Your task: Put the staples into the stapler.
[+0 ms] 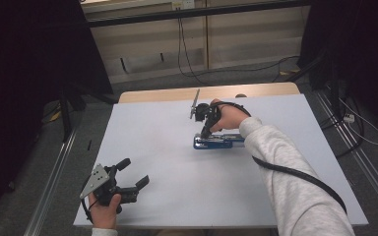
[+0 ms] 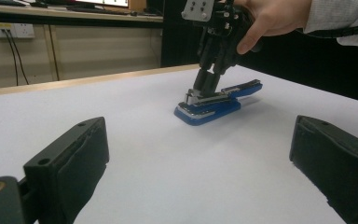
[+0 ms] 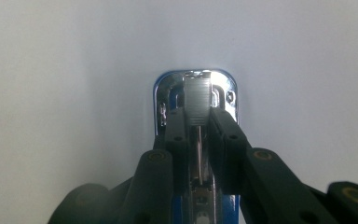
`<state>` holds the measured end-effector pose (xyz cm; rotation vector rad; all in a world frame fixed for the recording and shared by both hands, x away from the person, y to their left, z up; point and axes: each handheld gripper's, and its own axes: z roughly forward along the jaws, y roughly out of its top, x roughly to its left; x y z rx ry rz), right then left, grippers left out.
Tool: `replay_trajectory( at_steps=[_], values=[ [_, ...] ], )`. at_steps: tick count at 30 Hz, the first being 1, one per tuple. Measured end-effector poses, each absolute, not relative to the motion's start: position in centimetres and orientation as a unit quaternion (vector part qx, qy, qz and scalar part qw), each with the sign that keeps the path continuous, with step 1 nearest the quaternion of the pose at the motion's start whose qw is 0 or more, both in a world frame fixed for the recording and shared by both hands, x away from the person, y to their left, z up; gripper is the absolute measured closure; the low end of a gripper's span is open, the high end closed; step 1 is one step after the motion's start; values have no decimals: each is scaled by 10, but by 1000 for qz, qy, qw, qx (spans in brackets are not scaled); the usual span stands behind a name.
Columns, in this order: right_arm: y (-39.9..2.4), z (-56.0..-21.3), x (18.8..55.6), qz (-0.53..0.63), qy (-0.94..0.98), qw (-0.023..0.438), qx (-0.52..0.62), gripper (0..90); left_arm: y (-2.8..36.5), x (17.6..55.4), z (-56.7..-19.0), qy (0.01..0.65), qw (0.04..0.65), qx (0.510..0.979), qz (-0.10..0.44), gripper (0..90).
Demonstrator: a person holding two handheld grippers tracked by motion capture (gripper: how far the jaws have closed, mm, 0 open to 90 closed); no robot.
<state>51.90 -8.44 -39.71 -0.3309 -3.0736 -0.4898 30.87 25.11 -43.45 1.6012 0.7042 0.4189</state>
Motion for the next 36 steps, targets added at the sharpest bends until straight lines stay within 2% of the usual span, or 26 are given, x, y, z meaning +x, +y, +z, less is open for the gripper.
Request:
replay_trajectory(
  at_steps=[31, 34, 36],
  values=[
    [-81, -399, 519, -149, -983, 6, -111, 781, 251, 309, -435, 308, 620, 698, 181, 45],
    [-81, -399, 520, -156, -981, 8, -114, 751, 251, 309, -435, 308, 620, 699, 181, 45],
    [-82, -399, 519, -159, -980, 6, -117, 689, 252, 309, -435, 309, 619, 699, 181, 45]
  ],
)
